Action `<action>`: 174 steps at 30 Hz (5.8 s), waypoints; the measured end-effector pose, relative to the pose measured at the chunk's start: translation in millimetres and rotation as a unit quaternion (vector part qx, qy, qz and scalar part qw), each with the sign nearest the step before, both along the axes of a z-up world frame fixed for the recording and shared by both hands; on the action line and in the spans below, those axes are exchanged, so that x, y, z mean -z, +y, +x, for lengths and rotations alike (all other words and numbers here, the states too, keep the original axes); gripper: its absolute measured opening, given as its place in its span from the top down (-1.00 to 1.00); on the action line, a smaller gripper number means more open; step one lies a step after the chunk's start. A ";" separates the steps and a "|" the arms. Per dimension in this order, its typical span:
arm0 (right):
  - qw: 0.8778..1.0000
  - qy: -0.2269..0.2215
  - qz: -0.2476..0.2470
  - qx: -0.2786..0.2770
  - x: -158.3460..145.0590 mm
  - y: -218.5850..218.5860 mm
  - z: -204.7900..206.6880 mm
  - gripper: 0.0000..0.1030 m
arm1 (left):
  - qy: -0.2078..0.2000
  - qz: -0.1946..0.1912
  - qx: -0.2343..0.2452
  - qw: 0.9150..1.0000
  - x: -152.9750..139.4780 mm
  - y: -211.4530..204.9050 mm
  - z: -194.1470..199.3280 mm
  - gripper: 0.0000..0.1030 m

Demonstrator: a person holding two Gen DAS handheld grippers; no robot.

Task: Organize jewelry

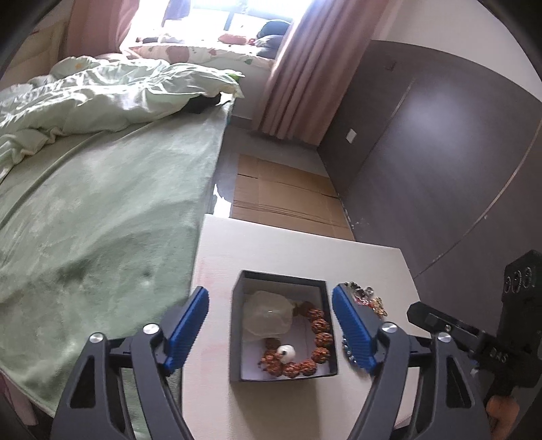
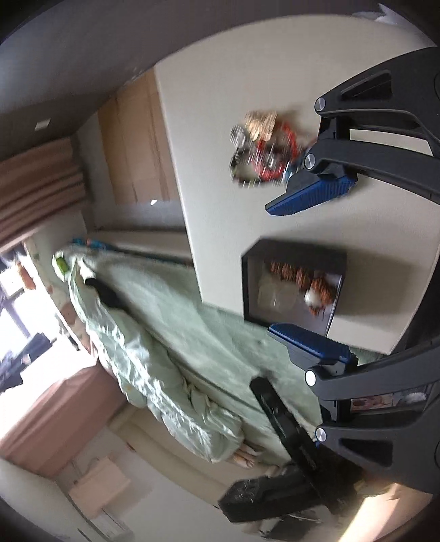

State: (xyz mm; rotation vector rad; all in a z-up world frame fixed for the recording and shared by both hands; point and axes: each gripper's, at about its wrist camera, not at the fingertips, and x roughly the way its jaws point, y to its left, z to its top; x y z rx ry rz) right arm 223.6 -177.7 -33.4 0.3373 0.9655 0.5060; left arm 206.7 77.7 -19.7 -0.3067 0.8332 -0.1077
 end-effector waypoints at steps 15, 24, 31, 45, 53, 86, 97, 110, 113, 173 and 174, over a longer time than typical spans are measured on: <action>0.997 0.045 -0.004 0.068 17.7 -78.8 -1.4 -0.30 | 0.020 0.012 0.085 0.996 14.6 -86.6 11.8 -0.36; 0.993 0.059 0.012 0.105 24.7 -121.9 2.4 -0.30 | 0.047 0.000 0.126 0.991 34.5 -129.5 25.5 -0.36; 0.989 0.070 0.025 0.128 35.4 -149.7 6.9 -0.30 | 0.081 0.008 0.140 0.987 55.1 -159.0 37.8 -0.48; 0.982 0.088 0.061 0.153 45.7 -180.8 11.1 -0.30 | 0.139 0.035 0.108 0.984 100.1 -185.2 59.4 -0.57; 0.983 0.094 0.058 0.148 49.8 -178.4 14.4 -0.30 | 0.124 0.070 0.093 0.985 101.6 -202.5 54.5 -0.50; 0.987 0.100 0.027 0.124 56.9 -160.5 17.7 -0.30 | 0.154 0.009 -0.103 0.983 118.5 -185.5 40.3 0.09; 0.992 0.102 -0.015 0.078 64.2 -128.6 19.9 -0.30 | 0.142 -0.037 -0.109 0.983 101.9 -148.8 30.8 0.09; 0.996 0.073 -0.045 -0.031 68.0 -63.8 13.6 0.24 | 0.083 -0.088 -0.060 0.991 47.1 -126.0 3.3 0.09; 0.995 0.077 -0.040 -0.052 72.5 -50.3 13.2 0.44 | 0.065 -0.090 -0.058 0.992 34.4 -121.0 -1.3 0.08; 0.992 0.007 0.099 -0.082 11.7 77.7 17.6 0.82 | 0.076 -0.109 -0.133 0.982 24.4 47.1 -12.9 -0.62; 0.993 0.020 0.086 -0.077 16.6 81.1 20.8 0.74 | 0.077 -0.108 -0.135 0.982 24.8 47.8 -12.9 -0.62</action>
